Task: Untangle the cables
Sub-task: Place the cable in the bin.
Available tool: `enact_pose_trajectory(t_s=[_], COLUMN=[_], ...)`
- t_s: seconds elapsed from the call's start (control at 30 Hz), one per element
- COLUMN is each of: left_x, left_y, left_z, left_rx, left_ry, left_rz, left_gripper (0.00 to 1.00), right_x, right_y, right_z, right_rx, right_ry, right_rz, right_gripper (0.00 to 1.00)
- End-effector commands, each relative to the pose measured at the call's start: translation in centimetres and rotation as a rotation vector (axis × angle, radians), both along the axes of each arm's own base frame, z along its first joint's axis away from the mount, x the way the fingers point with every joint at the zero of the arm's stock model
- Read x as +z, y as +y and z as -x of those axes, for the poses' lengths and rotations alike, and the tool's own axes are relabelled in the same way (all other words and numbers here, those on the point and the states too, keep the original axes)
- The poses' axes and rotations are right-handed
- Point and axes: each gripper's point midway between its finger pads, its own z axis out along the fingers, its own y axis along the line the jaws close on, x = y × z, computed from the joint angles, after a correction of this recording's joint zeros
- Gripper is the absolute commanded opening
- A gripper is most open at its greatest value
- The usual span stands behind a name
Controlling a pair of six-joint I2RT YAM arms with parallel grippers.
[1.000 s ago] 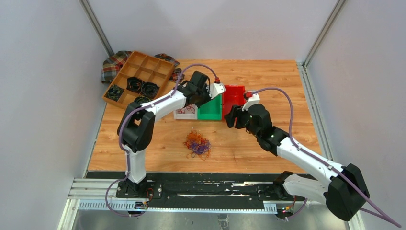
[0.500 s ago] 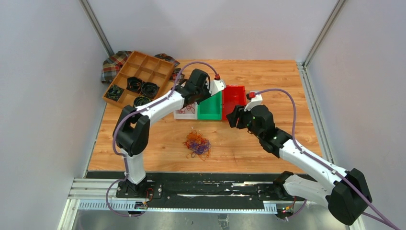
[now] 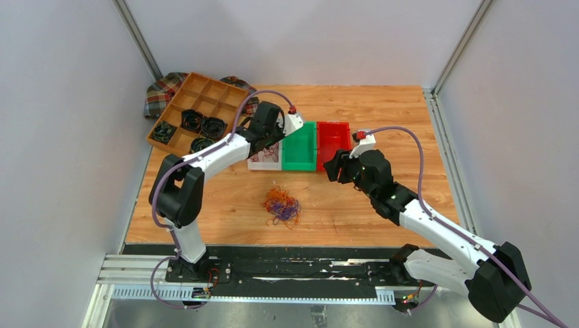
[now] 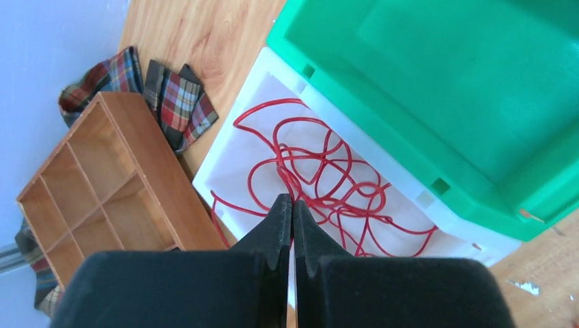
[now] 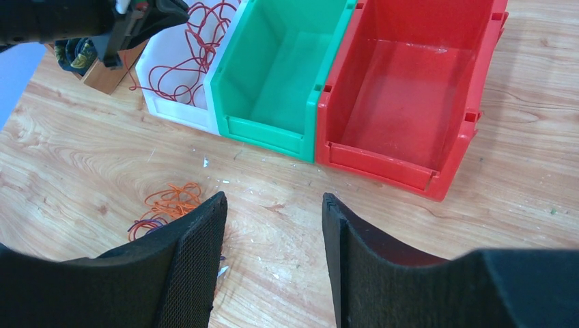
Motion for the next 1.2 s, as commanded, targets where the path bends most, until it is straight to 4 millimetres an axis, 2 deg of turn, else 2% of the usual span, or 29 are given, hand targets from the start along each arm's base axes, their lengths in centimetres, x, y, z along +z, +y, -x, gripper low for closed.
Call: enact_pose_trajectory(t_s=[0.0,0.13,0.2,0.23,0.3,0.43,0.47,0.6,0.7,0.77,0.83,0.97,1.03,1.17], left_x=[-1.4,-2.6,-2.5,-2.3,-1.3,1.2,2.3,4.9,5.8,5.5,4.7,1.9,0.8,-0.1], left_y=[-1.0,-2.1,-2.5,-2.6,-2.5,-1.5,-1.2,0.6,3.0,5.1,7.1,9.9,10.0,9.5], left_z=[-1.5,-2.4,-2.5,-2.4,-2.1,-0.3,0.2,2.2,3.2,3.3,3.4,3.4,3.4,3.0], left_rx=[0.016,0.031,0.032,0.029,0.025,-0.001,-0.008,-0.012,0.017,0.061,0.119,0.265,0.292,0.312], left_ry=[-0.007,0.037,0.046,0.049,0.053,0.085,0.094,0.137,0.155,0.157,0.186,0.299,0.345,0.407], left_rz=[0.018,0.036,0.042,0.041,0.043,0.042,0.055,0.103,0.145,0.166,0.207,0.363,0.445,0.574], left_gripper=[0.01,0.01,0.06,0.13,0.38,0.73,0.79,0.95,0.96,0.95,0.92,0.76,0.72,0.68], right_x=[-0.3,-0.2,-0.2,-0.2,0.0,0.3,0.4,0.5,0.3,0.1,0.1,-0.1,-0.1,-0.1], right_y=[-0.7,-0.7,-0.7,-0.7,-0.8,-0.7,-0.6,-0.4,-0.3,-0.3,-0.2,-0.1,0.0,0.2], right_z=[-0.1,-0.2,-0.2,-0.2,-0.2,-0.1,-0.1,-0.1,0.0,0.1,0.2,0.2,0.2,0.3], right_rx=[-0.030,-0.031,-0.032,-0.032,-0.029,-0.023,-0.021,-0.014,-0.007,-0.007,-0.005,0.003,0.005,0.013], right_ry=[0.013,0.009,0.007,0.007,0.002,-0.005,-0.006,-0.008,-0.002,0.002,0.006,0.010,0.013,0.021], right_rz=[-0.006,-0.001,0.002,0.002,0.003,-0.004,-0.008,-0.017,-0.021,-0.024,-0.029,-0.030,-0.029,-0.031], right_gripper=[0.54,0.54,0.54,0.54,0.54,0.54,0.54,0.54,0.54,0.54,0.54,0.54,0.54,0.54])
